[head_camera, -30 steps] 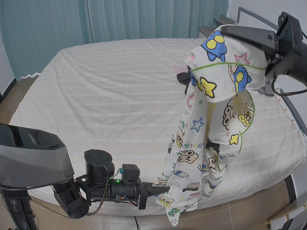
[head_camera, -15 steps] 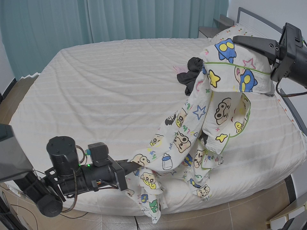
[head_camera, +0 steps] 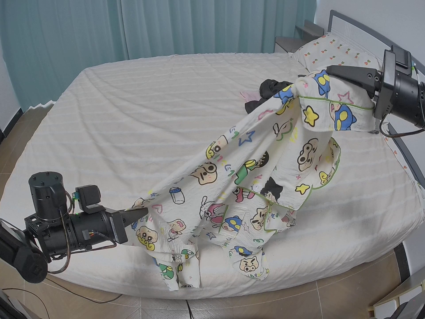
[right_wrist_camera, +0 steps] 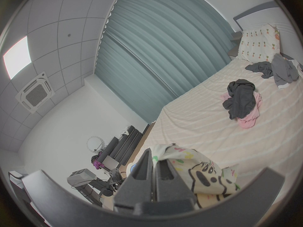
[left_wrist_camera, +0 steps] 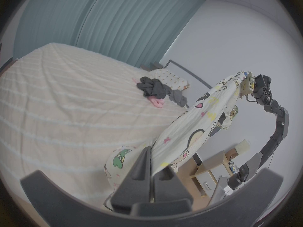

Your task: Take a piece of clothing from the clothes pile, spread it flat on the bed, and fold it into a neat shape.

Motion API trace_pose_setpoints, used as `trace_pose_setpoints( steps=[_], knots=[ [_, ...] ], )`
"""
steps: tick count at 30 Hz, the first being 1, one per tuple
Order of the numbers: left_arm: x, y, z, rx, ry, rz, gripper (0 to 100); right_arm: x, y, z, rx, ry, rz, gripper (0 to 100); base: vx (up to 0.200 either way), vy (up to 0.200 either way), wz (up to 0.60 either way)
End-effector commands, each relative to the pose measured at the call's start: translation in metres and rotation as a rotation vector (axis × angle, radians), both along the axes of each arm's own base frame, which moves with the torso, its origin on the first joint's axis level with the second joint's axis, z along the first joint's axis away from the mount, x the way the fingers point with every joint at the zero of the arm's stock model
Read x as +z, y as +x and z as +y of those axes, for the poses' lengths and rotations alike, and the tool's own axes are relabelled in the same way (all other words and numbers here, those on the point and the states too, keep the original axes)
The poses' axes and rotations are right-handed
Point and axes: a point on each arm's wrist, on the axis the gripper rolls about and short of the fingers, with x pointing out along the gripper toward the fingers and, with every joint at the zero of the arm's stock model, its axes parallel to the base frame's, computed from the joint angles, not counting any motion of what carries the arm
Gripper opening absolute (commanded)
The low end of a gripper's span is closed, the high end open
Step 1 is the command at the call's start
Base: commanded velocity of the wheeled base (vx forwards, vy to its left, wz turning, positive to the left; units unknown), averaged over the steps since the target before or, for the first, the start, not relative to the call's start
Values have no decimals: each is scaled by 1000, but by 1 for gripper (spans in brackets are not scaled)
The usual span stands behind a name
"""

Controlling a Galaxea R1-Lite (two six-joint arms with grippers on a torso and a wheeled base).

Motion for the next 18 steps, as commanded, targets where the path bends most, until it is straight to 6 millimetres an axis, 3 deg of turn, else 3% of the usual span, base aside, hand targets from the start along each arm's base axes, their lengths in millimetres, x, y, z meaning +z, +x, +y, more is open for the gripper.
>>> trace_pose_setpoints(
  steps=[1, 8, 15, 18],
  knots=[
    [33, -13, 9, 21, -20, -39, 0, -24, 15, 1, -18, -34, 77, 0, 0, 0, 0],
    [68, -35, 14, 2, -29, -50, 0, -37, 0, -4, -9, -47, 107, 0, 0, 0, 0],
    [71, -64, 7, -96, 2, 57, 0, -45, -2, -5, -7, -54, 137, 0, 0, 0, 0],
    [79, -77, 12, -91, 3, 58, 0, -44, -17, -10, 2, -50, 125, 0, 0, 0, 0]
  ],
)
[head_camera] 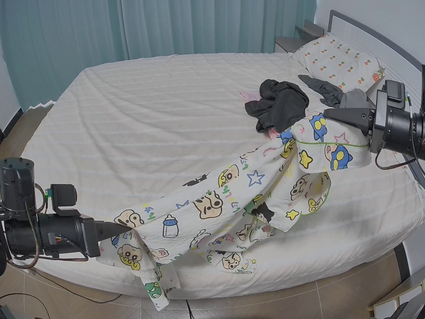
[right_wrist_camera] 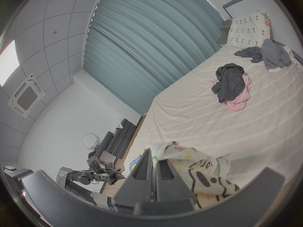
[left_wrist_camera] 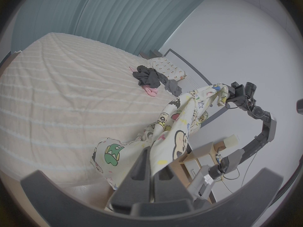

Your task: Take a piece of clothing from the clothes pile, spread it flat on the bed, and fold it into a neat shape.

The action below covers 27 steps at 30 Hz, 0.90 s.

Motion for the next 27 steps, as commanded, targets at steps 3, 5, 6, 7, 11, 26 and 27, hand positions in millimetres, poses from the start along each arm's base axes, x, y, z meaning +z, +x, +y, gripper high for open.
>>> trace_pose_setpoints(
  steps=[3, 5, 6, 7, 11, 26, 27],
  knots=[
    [39, -39, 10, -29, -36, -86, 0, 7, -31, -10, 21, 19, -37, 0, 0, 0, 0],
    [47, -51, 15, -28, -21, -51, 0, 11, -41, -14, 33, 26, -47, 0, 0, 0, 0],
    [48, -53, 16, -25, -17, -44, 0, 12, -43, -16, 33, 28, -47, 0, 0, 0, 0],
    [49, -56, 17, -24, -11, -30, 0, 13, -48, -17, 40, 30, -49, 0, 0, 0, 0],
    [47, -62, 19, -17, -1, -18, 0, 17, -70, -21, 92, 31, -35, 0, 0, 0, 0],
    [9, 0, -3, 8, 77, 152, 0, -6, -35, -7, 76, -31, 109, 0, 0, 0, 0],
    [7, 12, -6, 16, 74, 144, 0, -11, -25, -3, 72, -41, 123, 0, 0, 0, 0]
  ],
)
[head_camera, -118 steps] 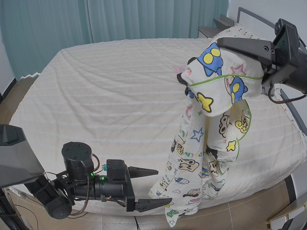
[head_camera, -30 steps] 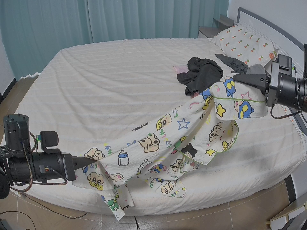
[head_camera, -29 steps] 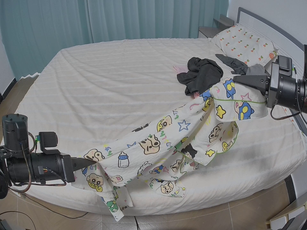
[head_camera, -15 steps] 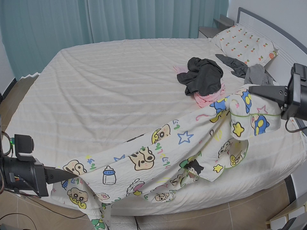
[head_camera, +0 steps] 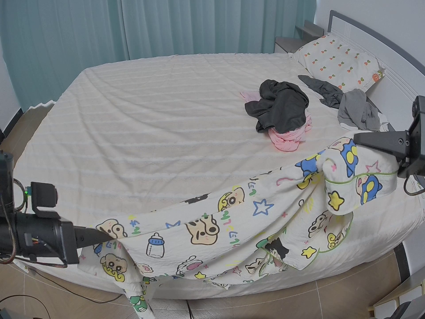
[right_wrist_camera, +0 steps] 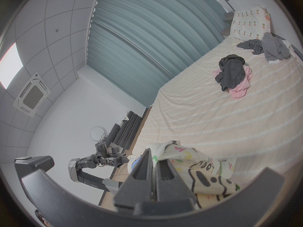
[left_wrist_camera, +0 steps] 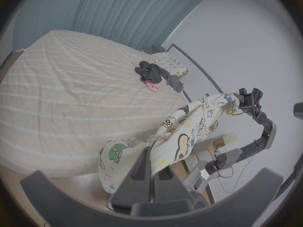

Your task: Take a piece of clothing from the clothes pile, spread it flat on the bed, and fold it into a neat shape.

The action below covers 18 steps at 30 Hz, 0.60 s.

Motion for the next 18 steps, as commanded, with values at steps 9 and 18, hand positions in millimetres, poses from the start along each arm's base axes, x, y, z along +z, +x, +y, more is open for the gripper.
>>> trace_pose_setpoints(
  steps=[9, 18],
  knots=[
    [-53, 113, -38, 208, 17, 42, 0, -41, 94, 25, -73, -41, 84, 0, 0, 0, 0],
    [-56, 141, -48, 228, 1, 42, 0, -42, 119, 25, -105, -36, 78, 0, 133, 0, 0]
  ],
)
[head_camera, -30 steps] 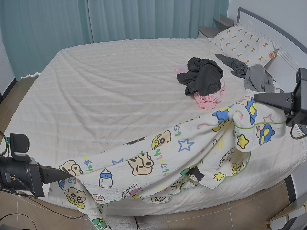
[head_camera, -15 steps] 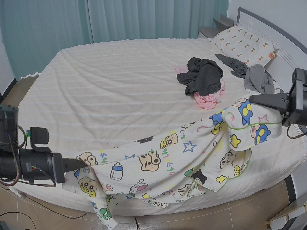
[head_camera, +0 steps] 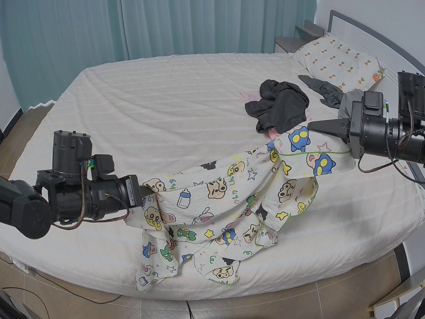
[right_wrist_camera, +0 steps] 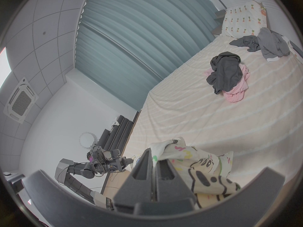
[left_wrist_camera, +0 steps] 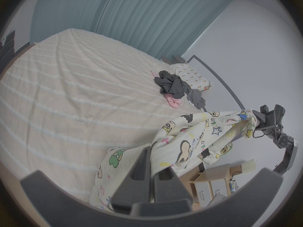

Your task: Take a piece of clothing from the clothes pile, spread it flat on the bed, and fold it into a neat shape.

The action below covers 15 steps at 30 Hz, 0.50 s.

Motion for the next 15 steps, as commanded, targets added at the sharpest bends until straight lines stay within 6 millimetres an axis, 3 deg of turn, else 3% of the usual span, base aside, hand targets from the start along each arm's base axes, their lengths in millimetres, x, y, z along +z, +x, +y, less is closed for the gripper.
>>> trace_pose_setpoints(
  steps=[1, 8, 15],
  knots=[
    [-18, 25, -9, 7, 19, 51, 0, -14, 24, 4, -20, -17, 45, 0, 200, 0, 0],
    [-23, 48, -16, 28, 26, 47, 0, -31, 41, 10, -23, -31, 66, 0, 200, 0, 0],
    [-40, 80, -24, 84, 55, 57, 0, -59, 74, 16, -48, -35, 75, 0, 200, 0, 0]
  ],
)
